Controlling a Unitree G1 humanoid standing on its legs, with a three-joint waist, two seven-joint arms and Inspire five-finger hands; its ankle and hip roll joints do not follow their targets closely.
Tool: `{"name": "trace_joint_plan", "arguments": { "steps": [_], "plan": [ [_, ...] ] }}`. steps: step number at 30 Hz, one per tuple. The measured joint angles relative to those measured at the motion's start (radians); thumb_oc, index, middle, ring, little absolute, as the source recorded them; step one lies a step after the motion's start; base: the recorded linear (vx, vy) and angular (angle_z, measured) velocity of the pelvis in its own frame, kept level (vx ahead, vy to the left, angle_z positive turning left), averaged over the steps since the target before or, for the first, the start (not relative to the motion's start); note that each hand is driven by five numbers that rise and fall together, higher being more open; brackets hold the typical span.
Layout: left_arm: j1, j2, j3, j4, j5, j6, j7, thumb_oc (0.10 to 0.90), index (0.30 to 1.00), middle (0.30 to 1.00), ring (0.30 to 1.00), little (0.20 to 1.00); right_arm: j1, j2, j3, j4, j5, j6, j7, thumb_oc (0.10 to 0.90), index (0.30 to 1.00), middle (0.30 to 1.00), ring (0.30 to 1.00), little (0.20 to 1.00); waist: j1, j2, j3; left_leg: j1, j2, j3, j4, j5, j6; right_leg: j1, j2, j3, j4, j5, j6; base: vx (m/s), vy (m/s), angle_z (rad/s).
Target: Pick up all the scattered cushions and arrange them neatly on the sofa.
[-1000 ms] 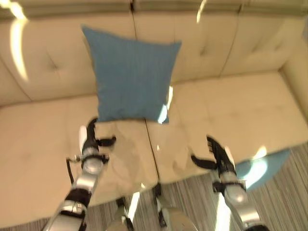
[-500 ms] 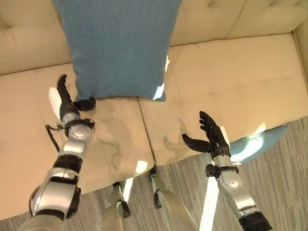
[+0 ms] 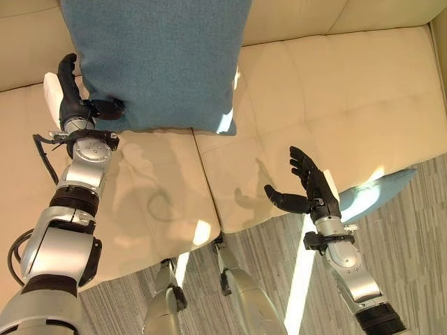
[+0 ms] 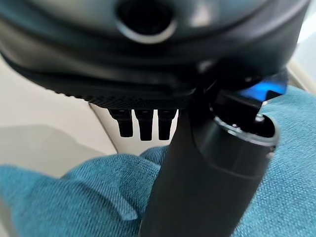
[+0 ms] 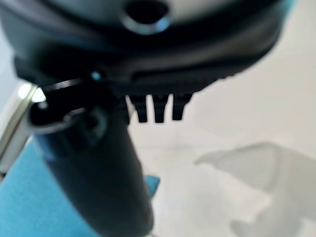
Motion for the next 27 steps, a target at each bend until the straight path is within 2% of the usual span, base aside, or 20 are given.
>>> {"name": "trace_joint_plan", "arguments": {
  "steps": [7,13,17,22,23,24,25,27],
  "plan": [
    [0.000,-0.007,0.003,-0.009,-0.088,-0.005,-0.039,0.400,0.300,0.300,0.300,0.300,0.001,0.000,-0.030,0.000,0.000,0.000,0.001,0.800,0.900,0.900,0.900,0.900,0.009,0.000,0.000,0.000,-0.002,0.000,0.002,0.000,0.000,0.000,-0.004,0.000,0.000,0.000,0.000,0.00,0.000,0.00],
    [0.002,-0.052,0.013,-0.031,-0.153,-0.006,-0.054,0.400,0.300,0.300,0.300,0.300,0.003,0.001,-0.045,0.007,0.000,0.000,0.001,0.800,0.900,0.900,0.900,0.900,0.020,0.002,0.000,0.000,0.002,-0.006,0.010,0.001,0.000,0.005,-0.012,-0.005,0.000,0.000,-0.001,-0.01,-0.036,0.02],
    [0.050,-0.151,0.044,-0.107,-0.159,-0.023,-0.046,0.400,0.300,0.300,0.300,0.300,0.004,0.003,-0.063,0.012,0.000,0.000,0.001,0.800,0.900,0.900,0.900,0.900,0.050,0.008,0.003,0.000,-0.006,-0.021,0.011,0.001,0.000,0.007,-0.021,-0.009,0.000,0.000,-0.001,-0.02,-0.032,0.04],
    [0.100,-0.216,0.071,-0.108,-0.176,-0.033,-0.031,0.400,0.300,0.300,0.300,0.300,0.002,0.003,-0.064,0.012,0.000,0.000,0.000,0.800,0.900,0.900,0.900,0.900,0.050,0.008,0.003,-0.007,-0.009,-0.034,0.016,0.001,0.000,0.008,-0.025,-0.022,0.000,0.000,-0.001,-0.02,-0.026,0.06],
    [0.101,-0.214,0.071,-0.108,-0.176,-0.034,-0.031,0.505,0.458,0.458,0.458,0.458,0.002,0.003,-0.064,0.012,0.000,0.000,0.000,0.800,0.900,0.900,0.900,0.900,0.050,0.008,0.003,-0.007,-0.009,-0.034,0.016,0.001,0.000,0.008,-0.025,-0.022,0.000,0.000,-0.001,0.00,0.000,0.00],
    [0.101,-0.210,0.071,-0.109,-0.175,-0.034,-0.031,0.712,0.768,0.768,0.768,0.768,0.003,0.003,-0.064,0.012,0.000,0.000,0.000,0.800,0.900,0.900,0.900,0.900,0.049,0.008,0.003,-0.007,-0.009,-0.034,0.016,0.001,0.000,0.008,-0.024,-0.022,0.000,0.000,-0.001,0.00,0.000,0.00],
    [0.100,-0.209,0.072,-0.109,-0.173,-0.034,-0.031,0.800,0.900,0.900,0.900,0.900,0.005,0.003,-0.065,0.012,0.000,0.000,0.000,0.800,0.900,0.900,0.900,0.900,0.049,0.009,0.003,-0.007,-0.009,-0.034,0.016,0.001,0.000,0.008,-0.024,-0.022,0.000,0.000,-0.001,0.00,0.000,0.00],
    [0.101,-0.204,0.073,-0.108,-0.173,-0.034,-0.031,0.800,0.900,0.900,0.900,0.900,0.007,0.003,-0.065,0.013,0.000,0.000,0.000,0.800,0.900,0.900,0.900,0.900,0.048,0.009,0.003,-0.007,-0.009,-0.033,0.016,0.001,0.000,0.008,-0.024,-0.022,0.000,0.000,-0.001,0.00,0.000,0.00]
  ]
}}
